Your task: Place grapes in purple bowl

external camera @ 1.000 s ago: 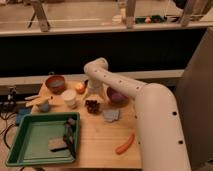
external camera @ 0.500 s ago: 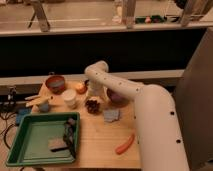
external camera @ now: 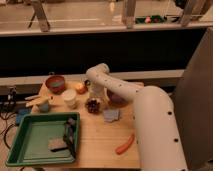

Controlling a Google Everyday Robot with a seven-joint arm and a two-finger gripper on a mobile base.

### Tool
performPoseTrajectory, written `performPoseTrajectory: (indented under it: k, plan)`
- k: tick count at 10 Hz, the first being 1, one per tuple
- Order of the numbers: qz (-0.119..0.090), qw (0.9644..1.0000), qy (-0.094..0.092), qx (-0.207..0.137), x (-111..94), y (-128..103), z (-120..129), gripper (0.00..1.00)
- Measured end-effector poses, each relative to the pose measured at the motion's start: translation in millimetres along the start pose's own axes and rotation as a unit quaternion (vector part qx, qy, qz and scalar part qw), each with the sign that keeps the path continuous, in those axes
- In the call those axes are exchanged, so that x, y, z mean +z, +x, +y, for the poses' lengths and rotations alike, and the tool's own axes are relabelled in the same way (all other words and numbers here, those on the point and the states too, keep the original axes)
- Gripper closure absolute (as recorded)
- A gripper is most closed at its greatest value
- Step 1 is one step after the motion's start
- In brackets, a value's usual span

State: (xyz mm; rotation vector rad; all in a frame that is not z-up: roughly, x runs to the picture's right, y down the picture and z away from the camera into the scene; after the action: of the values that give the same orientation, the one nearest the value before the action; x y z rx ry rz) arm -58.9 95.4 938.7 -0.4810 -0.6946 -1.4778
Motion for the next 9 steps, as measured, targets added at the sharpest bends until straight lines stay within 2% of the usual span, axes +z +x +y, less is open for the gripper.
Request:
performPoseTrajectory:
  k: [2, 3, 8, 9]
  plan:
    - [-0.002, 1.0, 0.0, -0.003, 3.8, 0.4, 0.7, 0.21]
    - [-0.004, 1.0, 0.0, -0.005, 6.6, 1.0, 1.1, 0.27]
    - [-0.01, 0.9998, -0.002, -0.015, 9.0, -1.5, 3.1, 0.77]
    - [-0.009, 0.9998, -0.001, -0.02, 4.2, -2.8, 2.9, 0.96]
